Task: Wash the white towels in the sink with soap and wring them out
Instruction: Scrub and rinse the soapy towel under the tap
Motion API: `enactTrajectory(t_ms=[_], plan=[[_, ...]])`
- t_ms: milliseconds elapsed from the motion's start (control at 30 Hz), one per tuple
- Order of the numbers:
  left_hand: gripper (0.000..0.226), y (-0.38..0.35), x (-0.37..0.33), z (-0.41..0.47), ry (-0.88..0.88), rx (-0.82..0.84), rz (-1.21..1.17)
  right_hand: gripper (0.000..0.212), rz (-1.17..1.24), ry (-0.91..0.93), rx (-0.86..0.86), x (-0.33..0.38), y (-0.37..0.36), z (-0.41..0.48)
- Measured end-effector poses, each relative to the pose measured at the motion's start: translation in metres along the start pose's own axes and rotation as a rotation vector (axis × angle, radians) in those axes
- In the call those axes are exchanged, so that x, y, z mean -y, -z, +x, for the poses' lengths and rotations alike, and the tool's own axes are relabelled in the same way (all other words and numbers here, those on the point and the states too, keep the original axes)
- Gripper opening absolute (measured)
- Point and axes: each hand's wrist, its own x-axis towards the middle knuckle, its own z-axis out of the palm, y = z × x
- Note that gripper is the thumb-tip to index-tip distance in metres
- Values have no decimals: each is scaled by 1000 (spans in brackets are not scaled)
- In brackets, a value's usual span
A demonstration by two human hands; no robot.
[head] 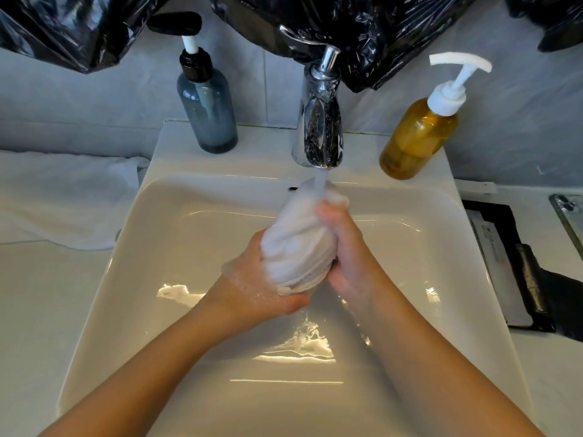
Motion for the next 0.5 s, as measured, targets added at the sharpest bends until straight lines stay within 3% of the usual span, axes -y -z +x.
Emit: enactTrajectory(t_ms=[67, 167, 200, 333, 433, 500], plan=[[53, 2, 3, 7, -10, 96, -111, 71, 22, 21, 36, 1, 1, 1], [27, 19, -3, 12, 11, 420, -182, 47, 30, 51, 198, 5, 1, 4], [30, 25, -5, 14, 33, 503, -238, 44, 54, 45, 238, 6, 3, 6], [66, 27, -12, 25, 133, 585, -347, 53, 167, -12, 310, 9, 8, 9], [64, 16, -13, 27, 182, 564, -423, 60, 126, -26, 251, 11, 13, 8], [52, 17, -13, 25, 162, 554, -410, 81, 100, -55, 122, 10, 19, 6]])
